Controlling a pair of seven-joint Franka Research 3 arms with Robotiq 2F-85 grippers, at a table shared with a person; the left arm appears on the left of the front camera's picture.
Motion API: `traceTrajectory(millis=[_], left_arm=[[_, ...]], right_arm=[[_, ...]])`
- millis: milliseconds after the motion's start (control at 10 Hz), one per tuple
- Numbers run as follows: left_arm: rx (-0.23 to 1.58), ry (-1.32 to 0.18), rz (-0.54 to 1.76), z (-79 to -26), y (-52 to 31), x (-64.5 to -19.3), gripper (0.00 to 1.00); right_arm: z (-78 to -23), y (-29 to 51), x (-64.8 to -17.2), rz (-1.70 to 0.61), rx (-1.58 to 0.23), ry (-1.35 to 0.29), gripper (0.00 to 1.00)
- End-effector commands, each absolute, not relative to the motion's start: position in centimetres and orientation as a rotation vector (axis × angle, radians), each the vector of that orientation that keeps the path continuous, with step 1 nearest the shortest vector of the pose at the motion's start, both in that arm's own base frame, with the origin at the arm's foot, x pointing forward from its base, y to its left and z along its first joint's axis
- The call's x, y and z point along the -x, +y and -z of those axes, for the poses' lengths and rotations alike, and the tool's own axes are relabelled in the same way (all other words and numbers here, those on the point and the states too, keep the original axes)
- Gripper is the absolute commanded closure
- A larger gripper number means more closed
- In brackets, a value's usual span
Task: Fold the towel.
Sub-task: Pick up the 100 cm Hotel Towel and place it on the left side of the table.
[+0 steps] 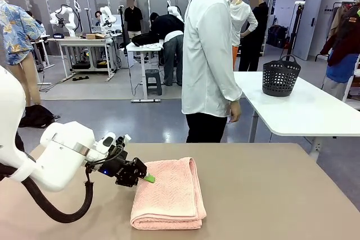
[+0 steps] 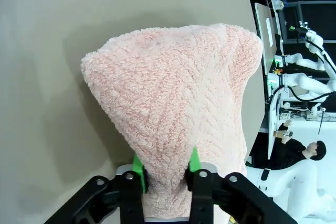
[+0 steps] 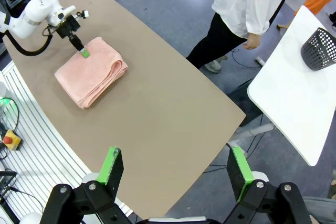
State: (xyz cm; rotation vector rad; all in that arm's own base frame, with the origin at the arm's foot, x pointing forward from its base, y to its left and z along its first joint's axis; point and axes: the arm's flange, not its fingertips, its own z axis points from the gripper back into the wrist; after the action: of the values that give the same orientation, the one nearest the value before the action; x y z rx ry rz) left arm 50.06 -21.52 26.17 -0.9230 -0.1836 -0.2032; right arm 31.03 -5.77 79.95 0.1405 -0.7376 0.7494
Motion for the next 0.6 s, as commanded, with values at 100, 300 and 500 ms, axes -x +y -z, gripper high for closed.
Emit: traceTrajectory(millis=[100, 300, 500], left_arm=[[0.934, -0.180, 0.215, -26.7, -22.0, -50.5, 1.00], [0.921, -0.185, 0.217, -27.3, -21.2, -50.4, 1.00], [0.913, -0.172, 0.255, -27.9, -20.1, -50.2, 1.00]], right_arm=[[-79.9, -5.8, -31.1, -0.746, -0.139, -0.734, 0.00], [-79.9, -5.8, -31.1, -0.746, -0.139, -0.734, 0.00], [-79.9, -5.8, -31.1, -0.746, -0.139, -0.734, 0.00]])
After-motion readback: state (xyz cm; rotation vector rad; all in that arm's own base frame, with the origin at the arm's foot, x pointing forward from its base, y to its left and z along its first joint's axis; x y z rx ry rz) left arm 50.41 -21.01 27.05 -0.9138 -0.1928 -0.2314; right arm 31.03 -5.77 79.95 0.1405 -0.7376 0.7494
